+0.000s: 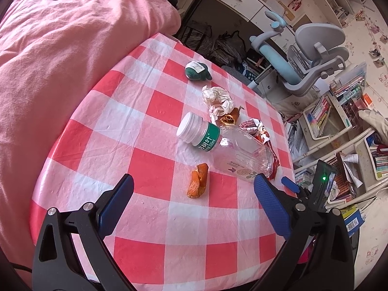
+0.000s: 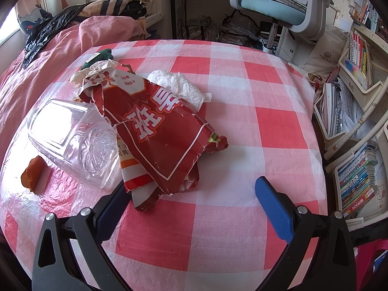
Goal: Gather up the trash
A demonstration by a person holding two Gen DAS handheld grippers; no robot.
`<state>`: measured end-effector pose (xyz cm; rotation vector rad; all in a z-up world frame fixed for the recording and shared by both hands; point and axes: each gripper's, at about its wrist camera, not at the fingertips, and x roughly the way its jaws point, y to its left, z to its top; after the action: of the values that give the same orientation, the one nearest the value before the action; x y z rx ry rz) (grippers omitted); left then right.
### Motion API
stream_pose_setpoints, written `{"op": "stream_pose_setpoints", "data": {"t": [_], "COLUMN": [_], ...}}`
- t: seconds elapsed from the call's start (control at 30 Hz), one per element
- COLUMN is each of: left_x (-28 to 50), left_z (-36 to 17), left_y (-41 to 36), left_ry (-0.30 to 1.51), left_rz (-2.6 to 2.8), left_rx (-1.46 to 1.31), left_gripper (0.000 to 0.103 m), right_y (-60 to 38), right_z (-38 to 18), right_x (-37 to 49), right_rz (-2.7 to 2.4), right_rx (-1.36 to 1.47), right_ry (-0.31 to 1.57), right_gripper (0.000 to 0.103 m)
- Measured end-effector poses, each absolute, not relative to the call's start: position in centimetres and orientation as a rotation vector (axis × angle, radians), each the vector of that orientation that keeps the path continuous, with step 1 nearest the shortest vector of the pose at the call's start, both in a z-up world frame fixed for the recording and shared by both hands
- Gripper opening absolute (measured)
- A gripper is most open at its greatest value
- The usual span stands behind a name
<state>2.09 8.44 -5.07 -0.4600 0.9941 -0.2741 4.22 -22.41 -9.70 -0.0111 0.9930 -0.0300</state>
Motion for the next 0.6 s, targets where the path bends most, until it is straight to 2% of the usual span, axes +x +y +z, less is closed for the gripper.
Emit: {"op": "stream_pose_setpoints", "data": {"t": [0.6], "left_x": [2.7], "left_z": [-5.4], "left_y": [10.2], "left_ry": [0.999], "left_rz": [-0.226], "left_rx": [-0.514], "left_gripper": [0.095], "right_y": [-22.4], "right_z": [-9.7], "right_x": [4.2], "right_rz": [-0.03], "right_rx": [-0.011], "right_ry": [0.993], "right_gripper": [0.096]}}
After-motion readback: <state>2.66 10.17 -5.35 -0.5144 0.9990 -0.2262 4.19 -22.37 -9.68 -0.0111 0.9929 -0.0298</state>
